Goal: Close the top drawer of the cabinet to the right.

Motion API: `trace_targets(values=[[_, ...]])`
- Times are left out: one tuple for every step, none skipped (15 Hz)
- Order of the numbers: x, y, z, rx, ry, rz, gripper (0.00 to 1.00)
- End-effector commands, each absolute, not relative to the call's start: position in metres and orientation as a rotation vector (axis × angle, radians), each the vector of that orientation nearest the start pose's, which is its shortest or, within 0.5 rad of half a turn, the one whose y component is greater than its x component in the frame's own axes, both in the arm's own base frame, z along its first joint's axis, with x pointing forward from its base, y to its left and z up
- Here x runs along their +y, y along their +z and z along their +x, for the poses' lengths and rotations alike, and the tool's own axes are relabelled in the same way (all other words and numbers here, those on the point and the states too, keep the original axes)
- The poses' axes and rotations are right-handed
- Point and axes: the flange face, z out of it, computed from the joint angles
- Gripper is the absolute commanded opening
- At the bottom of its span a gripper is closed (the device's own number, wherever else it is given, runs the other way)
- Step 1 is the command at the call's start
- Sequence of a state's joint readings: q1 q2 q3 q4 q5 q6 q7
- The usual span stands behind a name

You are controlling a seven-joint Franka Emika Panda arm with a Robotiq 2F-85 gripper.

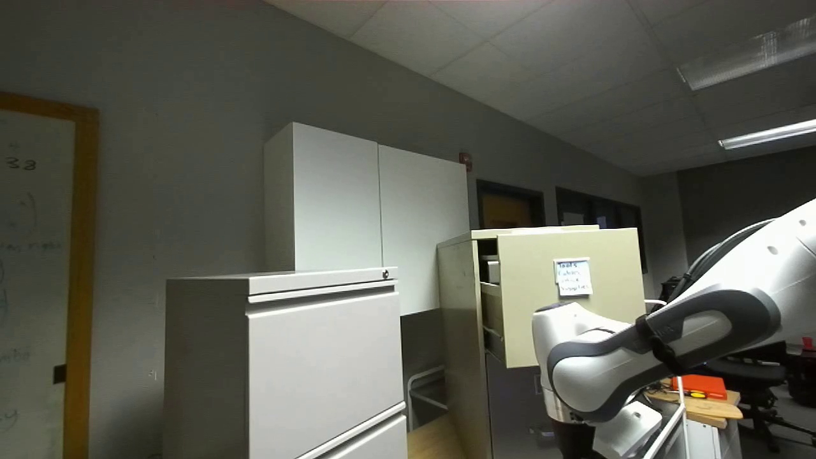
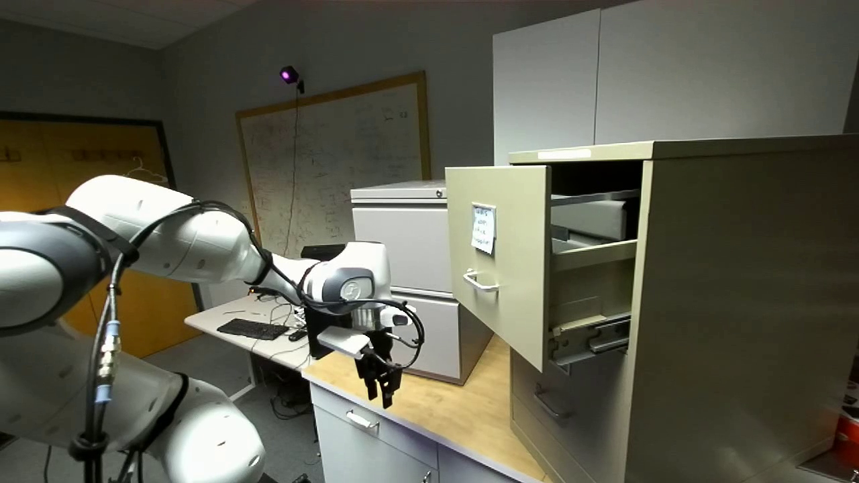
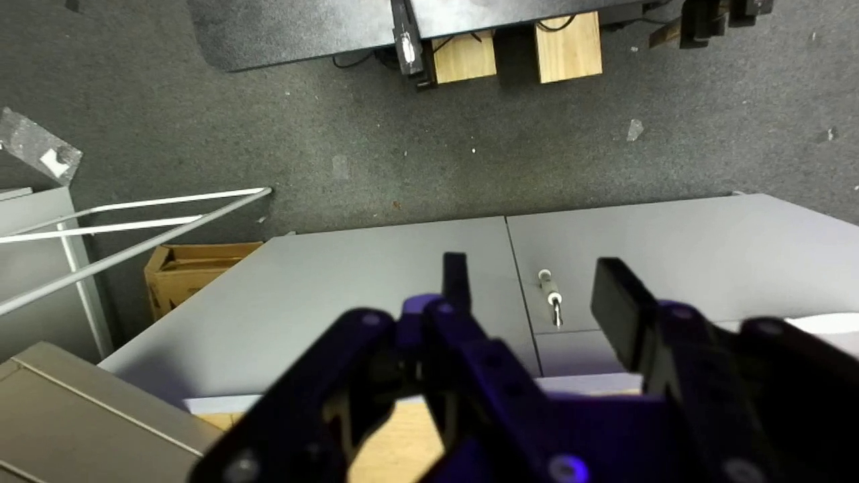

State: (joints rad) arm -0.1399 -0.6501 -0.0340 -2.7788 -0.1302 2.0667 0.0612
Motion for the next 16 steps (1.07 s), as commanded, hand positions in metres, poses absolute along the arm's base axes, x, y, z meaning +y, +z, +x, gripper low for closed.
trace_targets(values=[[-0.062, 0.394, 0.321, 0.31, 0.061, -3.231, 1.0], [-0.063, 0.395, 0.321, 0.295, 0.057, -3.231, 1.0], [-0.064, 0.395, 0.321, 0.274, 0.055, -3.227, 1.0], [-0.065, 0.397, 0.322, 0.248, 0.032, -3.227, 1.0], [-0.065, 0.398, 0.323, 0.247, 0.017, -3.229, 1.0], [-0.063, 0.401, 0.324, 0.254, -0.006, -3.235, 1.0], [-0.062, 0.403, 0.325, 0.251, -0.029, -3.239, 1.0], [-0.06, 0.407, 0.326, 0.245, -0.054, -3.245, 1.0], [-0.057, 0.412, 0.328, 0.234, -0.08, -3.256, 1.0], [-0.054, 0.417, 0.33, 0.226, -0.11, -3.269, 1.0], [-0.05, 0.423, 0.332, 0.233, -0.13, -3.282, 1.0], [-0.047, 0.431, 0.333, 0.224, -0.168, -3.301, 1.0], [-0.044, 0.438, 0.334, 0.218, -0.203, -3.316, 1.0], [-0.041, 0.447, 0.334, 0.228, -0.257, -3.334, 0.75], [-0.039, 0.455, 0.333, 0.232, -0.301, -3.348, 0.71], [-0.036, 0.464, 0.332, 0.242, -0.353, -3.358, 0.59]])
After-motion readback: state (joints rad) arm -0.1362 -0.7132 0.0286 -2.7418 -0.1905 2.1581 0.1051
